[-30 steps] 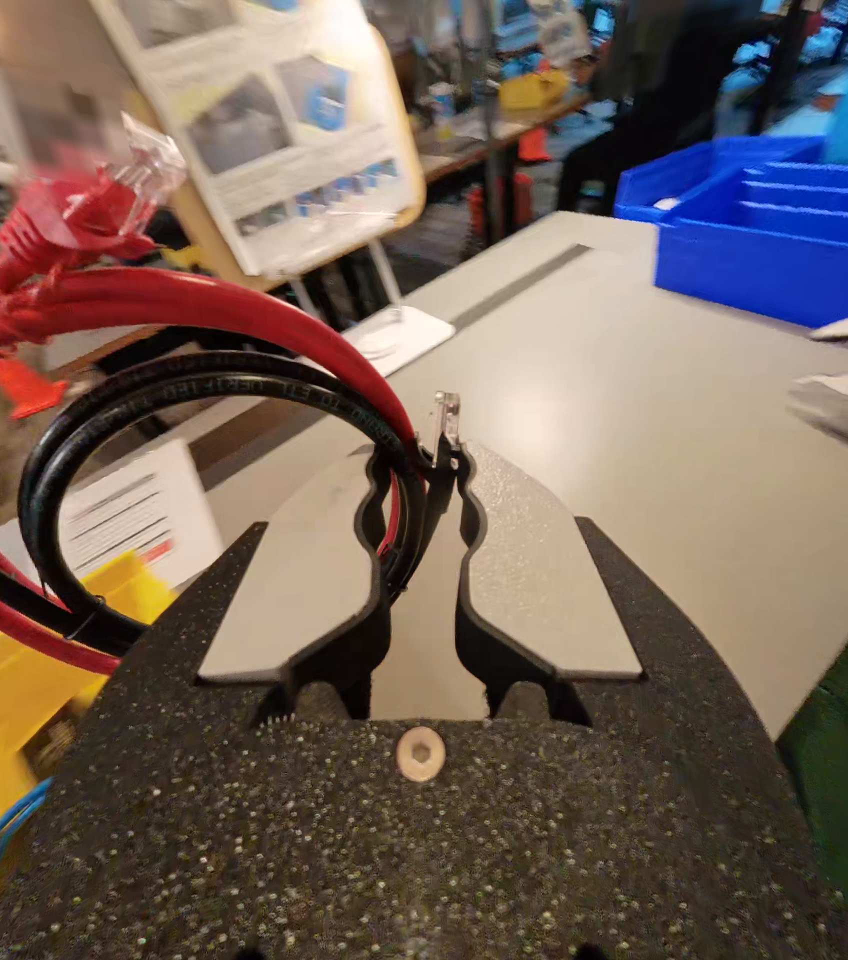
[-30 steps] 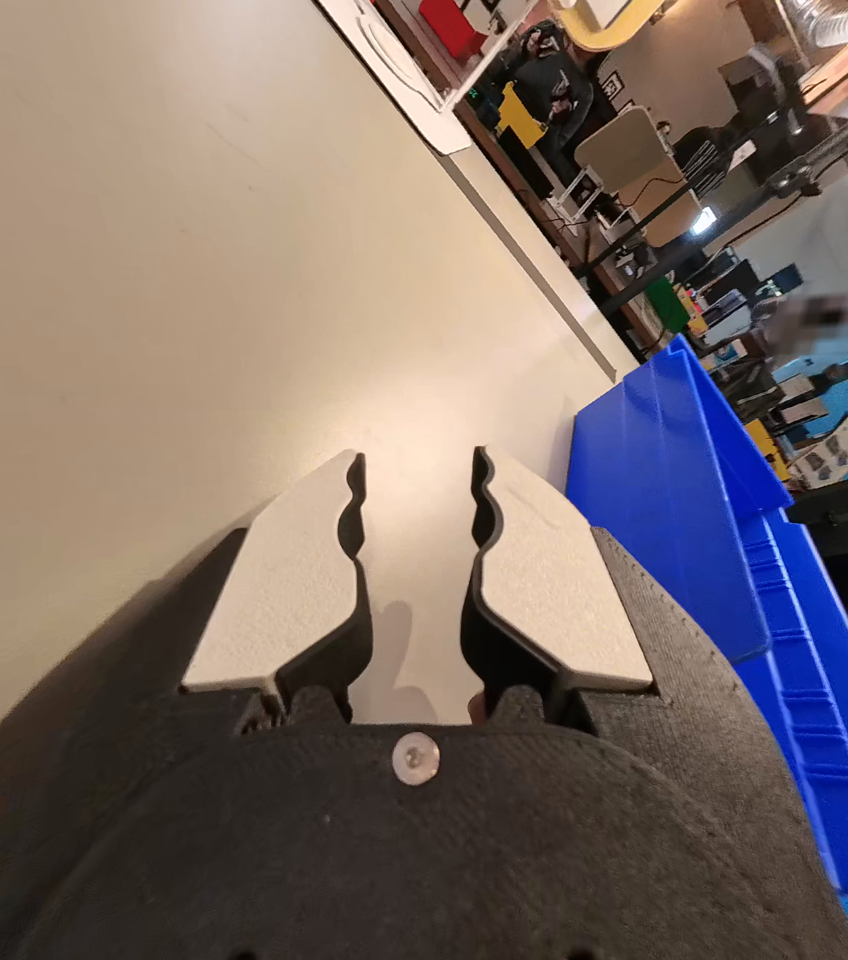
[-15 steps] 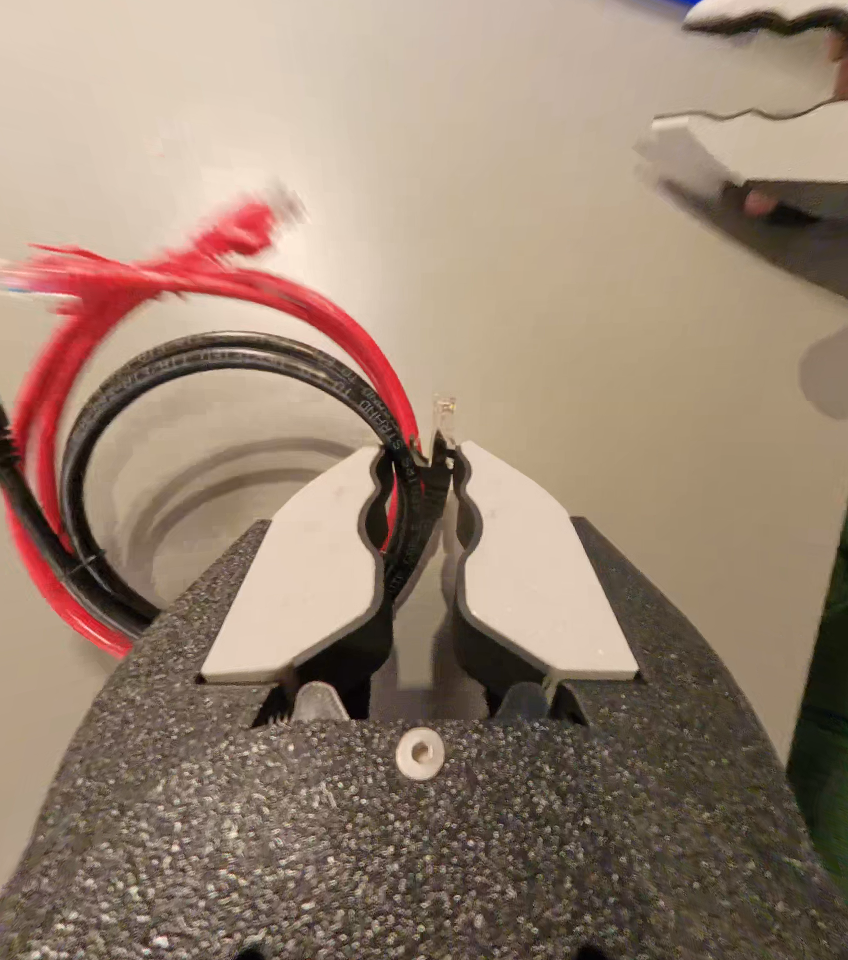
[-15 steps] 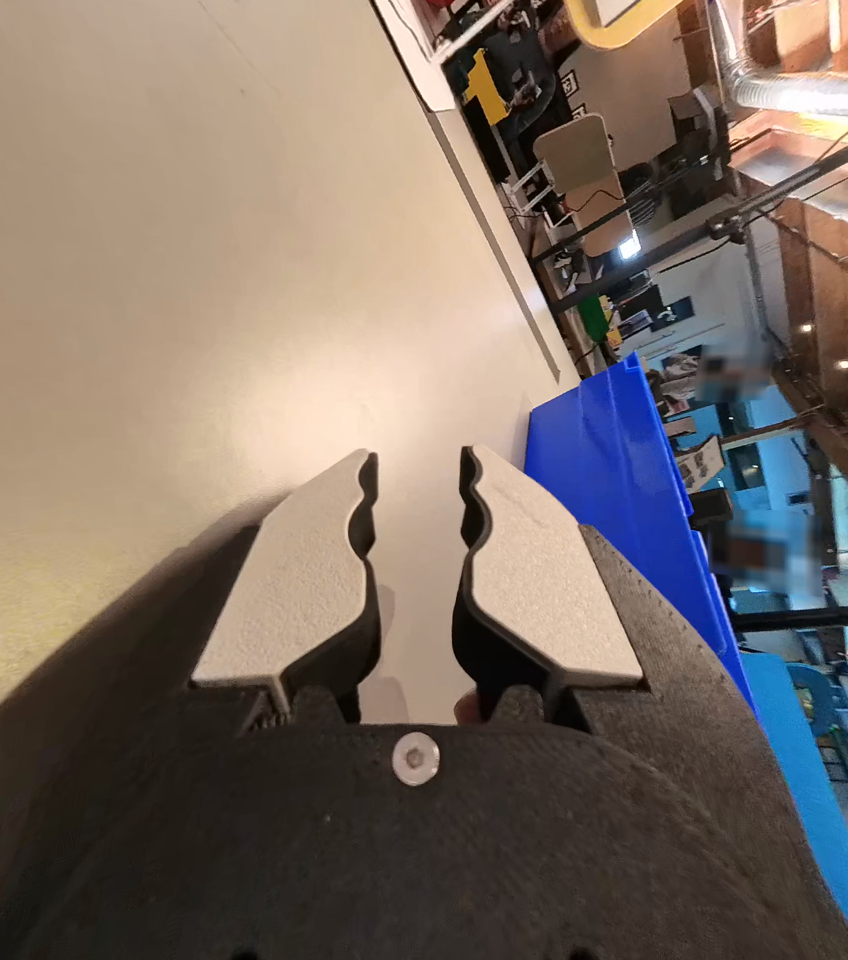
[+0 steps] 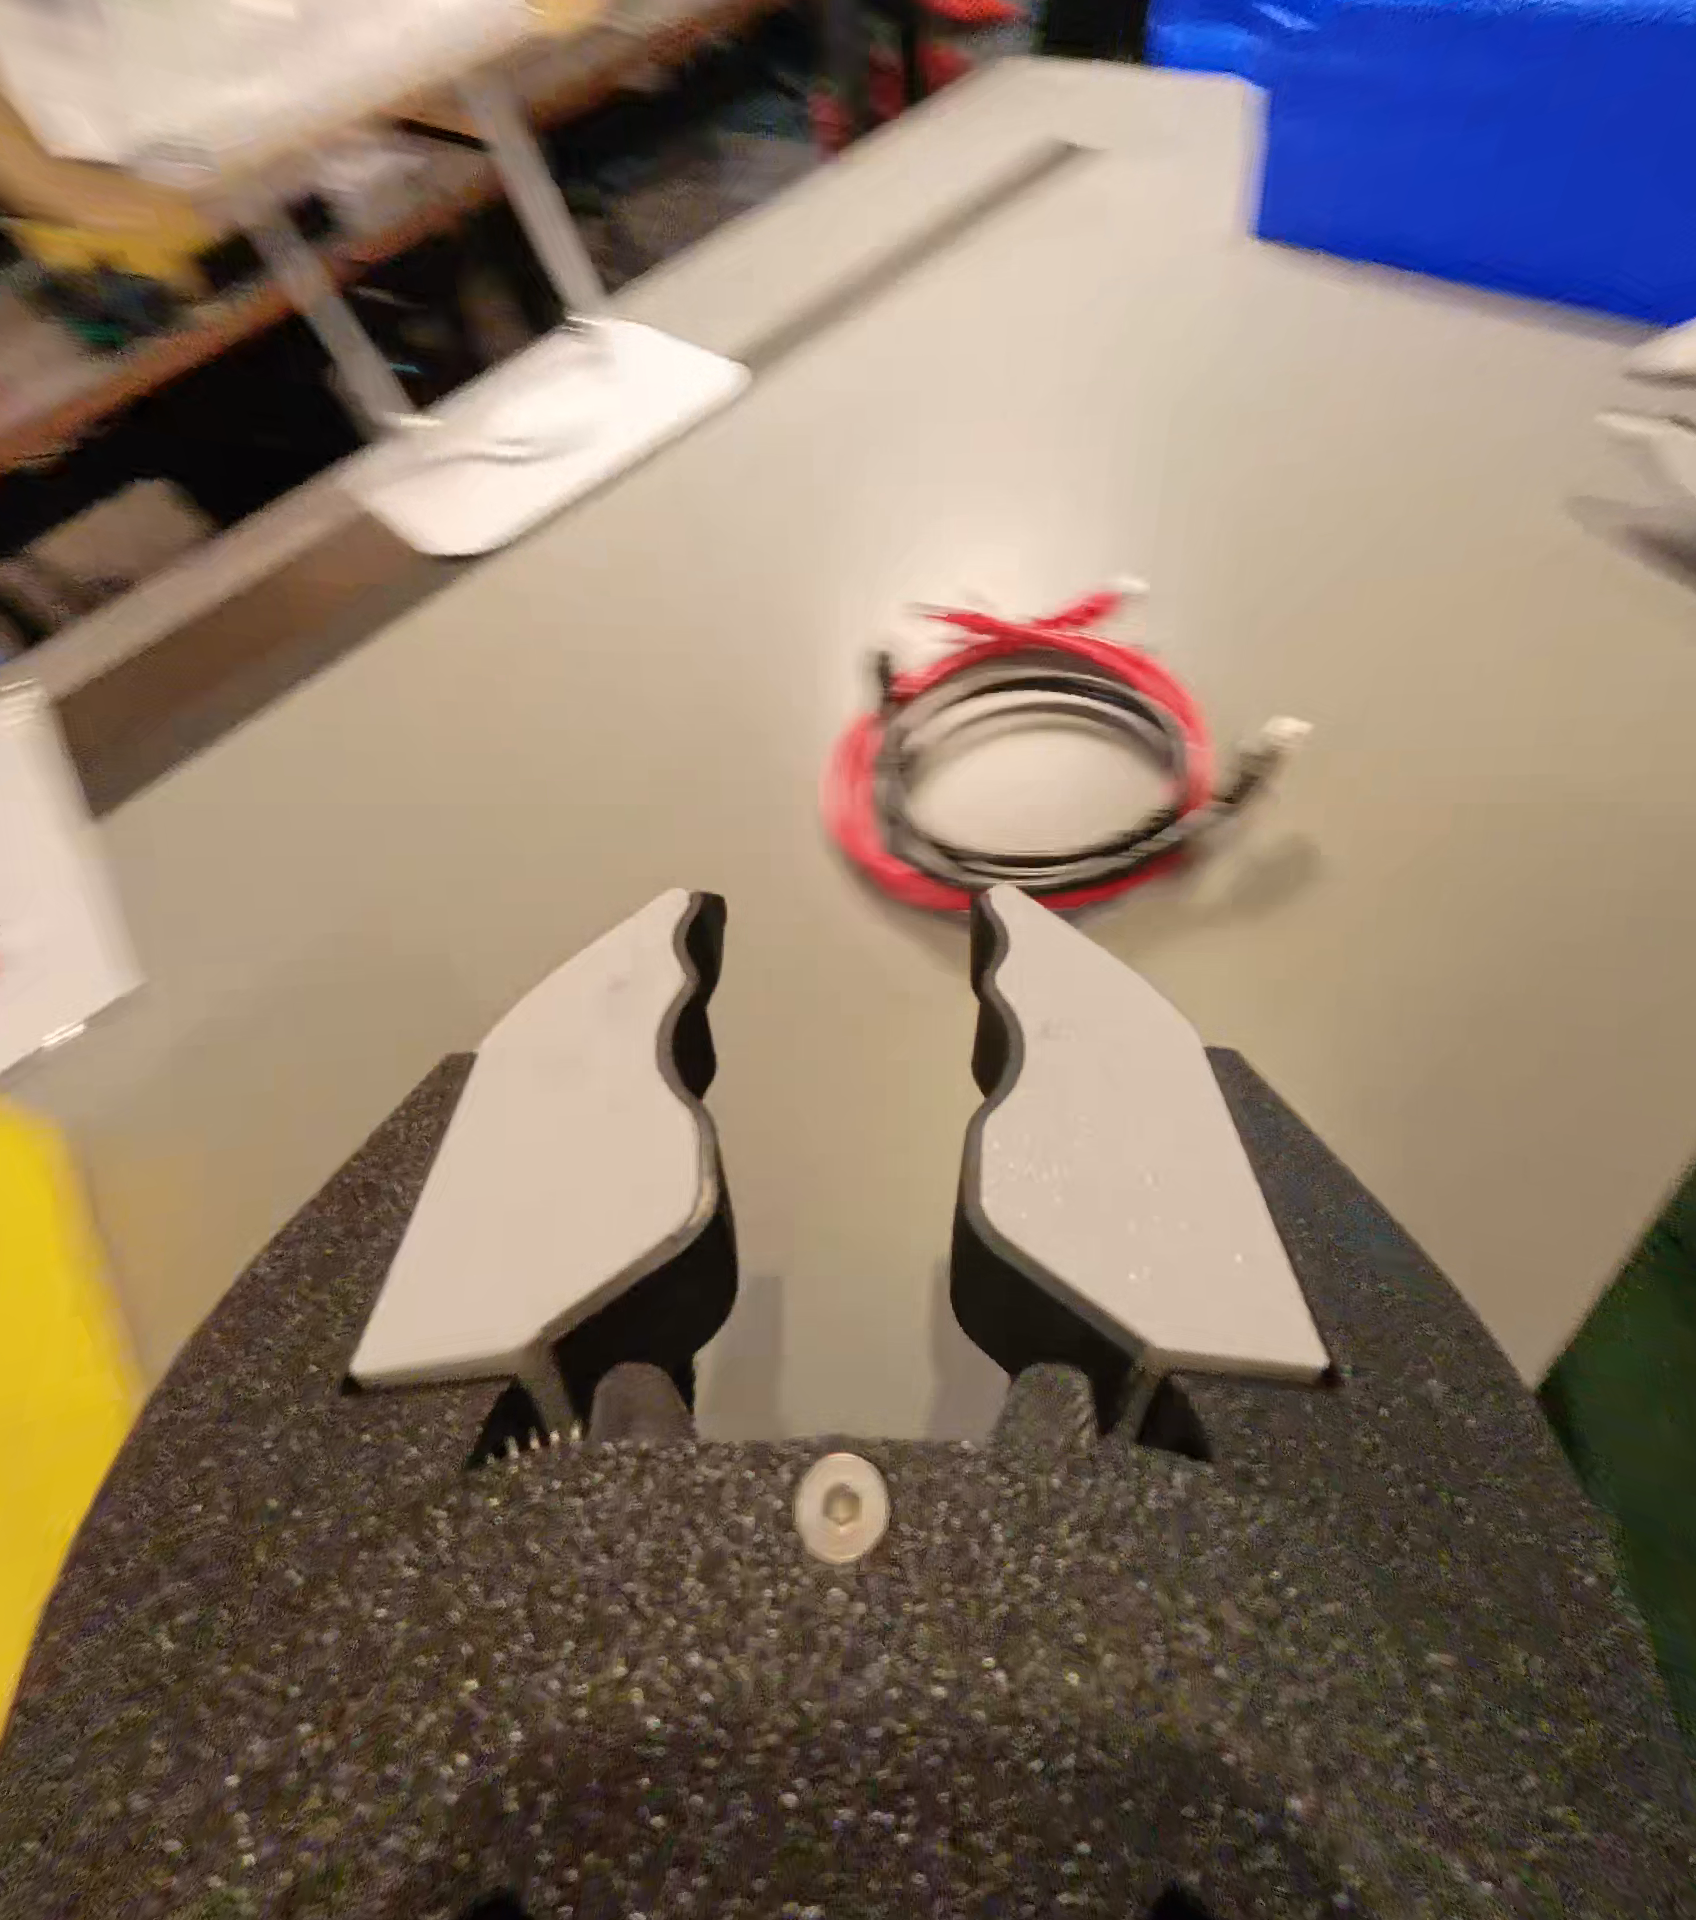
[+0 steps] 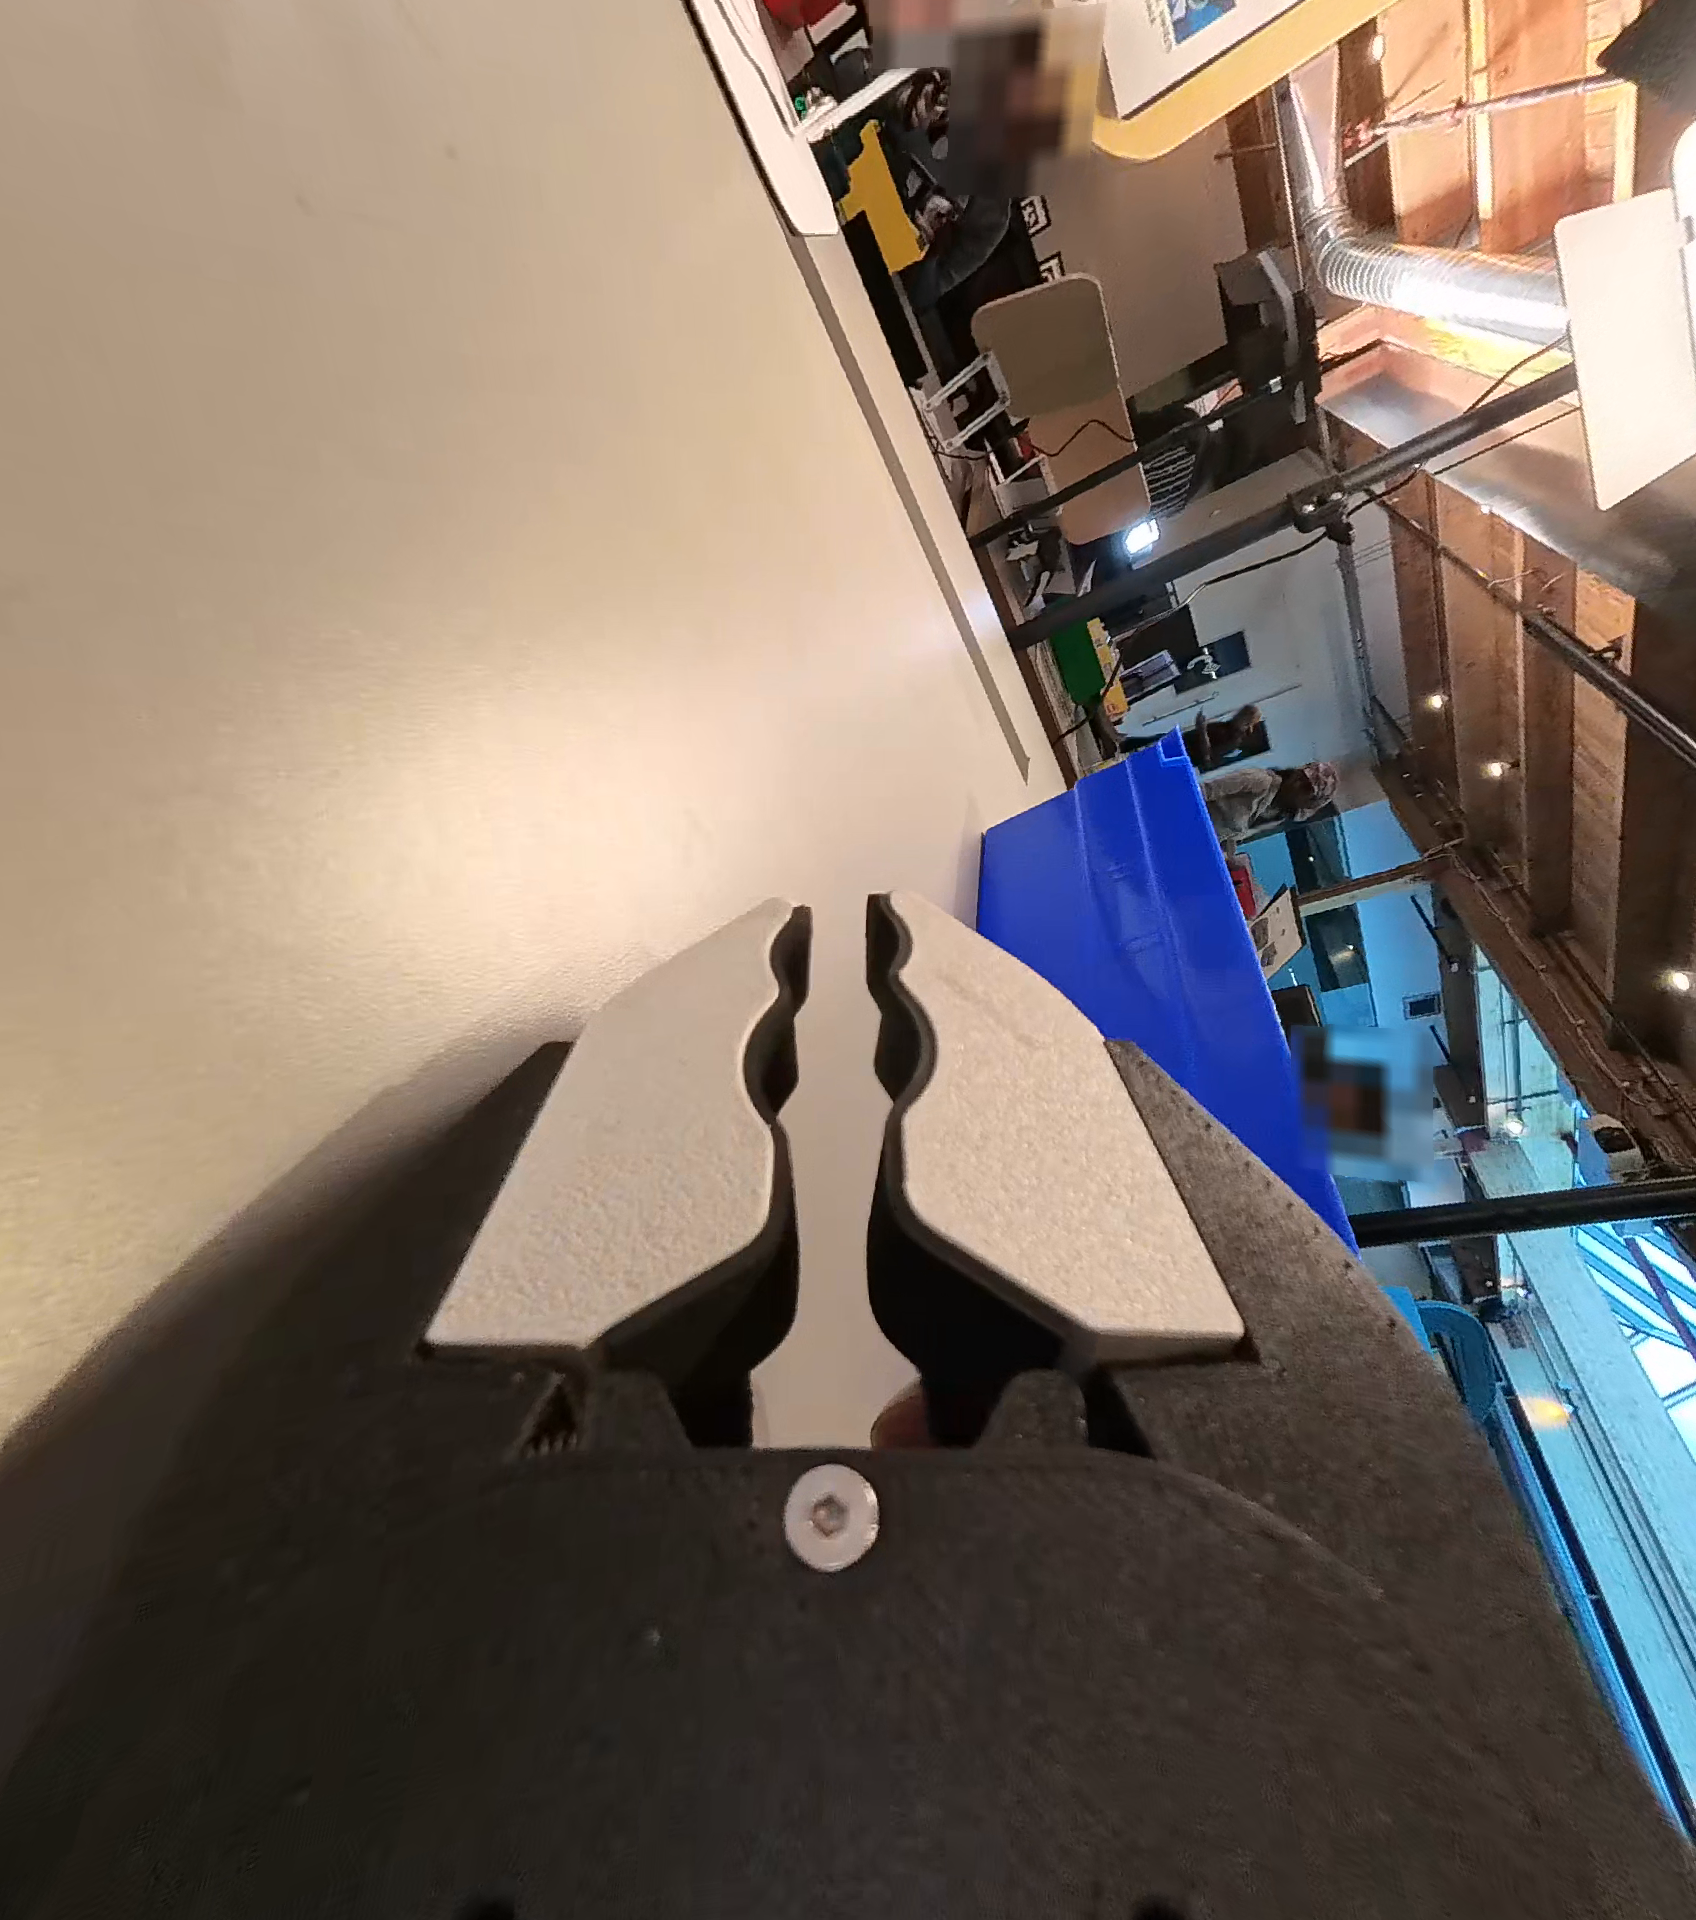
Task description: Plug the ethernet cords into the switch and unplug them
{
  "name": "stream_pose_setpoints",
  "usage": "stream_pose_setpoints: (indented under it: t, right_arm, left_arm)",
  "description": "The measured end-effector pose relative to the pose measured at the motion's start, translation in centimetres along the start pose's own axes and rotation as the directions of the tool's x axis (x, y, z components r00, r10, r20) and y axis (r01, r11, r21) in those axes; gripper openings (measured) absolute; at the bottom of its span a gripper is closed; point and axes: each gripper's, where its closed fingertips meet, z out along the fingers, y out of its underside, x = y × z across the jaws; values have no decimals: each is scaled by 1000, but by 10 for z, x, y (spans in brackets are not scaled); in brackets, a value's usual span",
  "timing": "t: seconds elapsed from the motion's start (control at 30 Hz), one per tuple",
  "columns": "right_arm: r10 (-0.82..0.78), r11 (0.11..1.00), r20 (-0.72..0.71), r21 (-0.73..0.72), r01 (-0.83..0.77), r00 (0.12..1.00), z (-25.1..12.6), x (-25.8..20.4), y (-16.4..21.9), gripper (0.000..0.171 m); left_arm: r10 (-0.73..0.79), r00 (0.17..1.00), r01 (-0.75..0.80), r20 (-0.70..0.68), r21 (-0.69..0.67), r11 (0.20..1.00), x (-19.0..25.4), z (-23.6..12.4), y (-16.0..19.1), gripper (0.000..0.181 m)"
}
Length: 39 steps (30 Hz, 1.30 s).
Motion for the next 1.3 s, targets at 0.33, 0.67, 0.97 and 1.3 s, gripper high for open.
stream_pose_setpoints:
  t: [0.33, 0.67, 0.97, 1.3]
  right_arm:
    - [-2, 1000, 2, -18, 2, 1000, 2, 0, 2, 7]
    - [-7, 1000, 3, -18, 7, 1000, 2, -1, 1, 4]
    - [-15, 1000, -8, -8, 15, 1000, 1, 0, 0, 4]
    - [-19, 1000, -12, -8, 19, 1000, 1, 0, 0, 3]
  left_arm:
    - [-499, 763, 504, 411, 106, 857, -223, -128, 99, 47]
    - [-628, 723, 679, 288, -130, 722, -232, -50, 150, 47]
    - [-613, 743, 659, 268, -131, 741, -233, -50, 150, 9]
    - [-284, 894, 269, 347, 90, 959, -205, -101, 33, 6]
